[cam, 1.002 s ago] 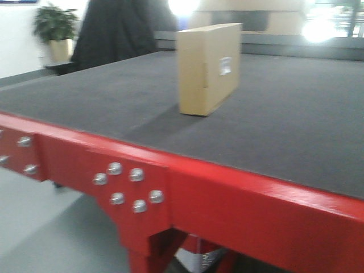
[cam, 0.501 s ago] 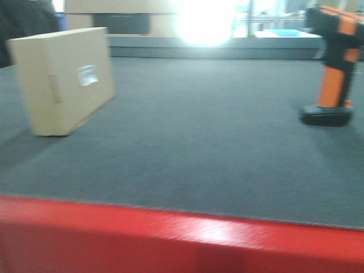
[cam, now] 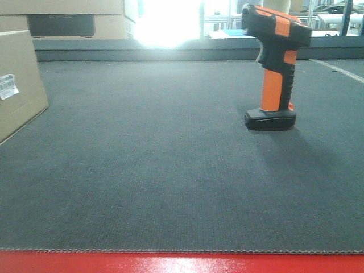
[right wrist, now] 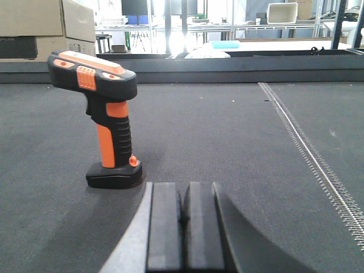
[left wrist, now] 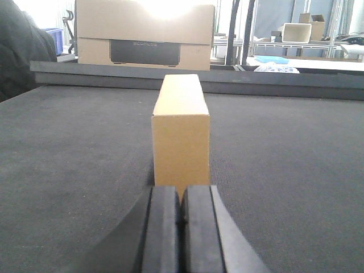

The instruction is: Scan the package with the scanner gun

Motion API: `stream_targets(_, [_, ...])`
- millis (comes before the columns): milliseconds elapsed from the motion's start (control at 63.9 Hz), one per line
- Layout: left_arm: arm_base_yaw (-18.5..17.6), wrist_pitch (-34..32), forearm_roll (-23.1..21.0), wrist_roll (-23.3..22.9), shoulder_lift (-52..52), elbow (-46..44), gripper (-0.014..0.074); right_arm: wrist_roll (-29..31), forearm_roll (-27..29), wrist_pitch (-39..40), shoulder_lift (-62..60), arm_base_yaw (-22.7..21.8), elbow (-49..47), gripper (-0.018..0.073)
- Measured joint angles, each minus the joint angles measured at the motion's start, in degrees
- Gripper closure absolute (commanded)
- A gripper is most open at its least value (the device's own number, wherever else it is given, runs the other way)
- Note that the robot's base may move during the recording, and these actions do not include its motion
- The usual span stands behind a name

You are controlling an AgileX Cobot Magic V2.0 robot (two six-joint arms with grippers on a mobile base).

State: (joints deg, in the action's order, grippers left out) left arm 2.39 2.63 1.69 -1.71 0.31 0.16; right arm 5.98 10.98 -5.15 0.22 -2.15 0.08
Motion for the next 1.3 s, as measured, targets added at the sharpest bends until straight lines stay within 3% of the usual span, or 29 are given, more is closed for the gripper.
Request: stream_targets(1299, [0.0,0.0,0.0,0.0,0.0,0.0,0.0708,0.0,0.0,0.0,0.0,0.0,0.0,0.0710])
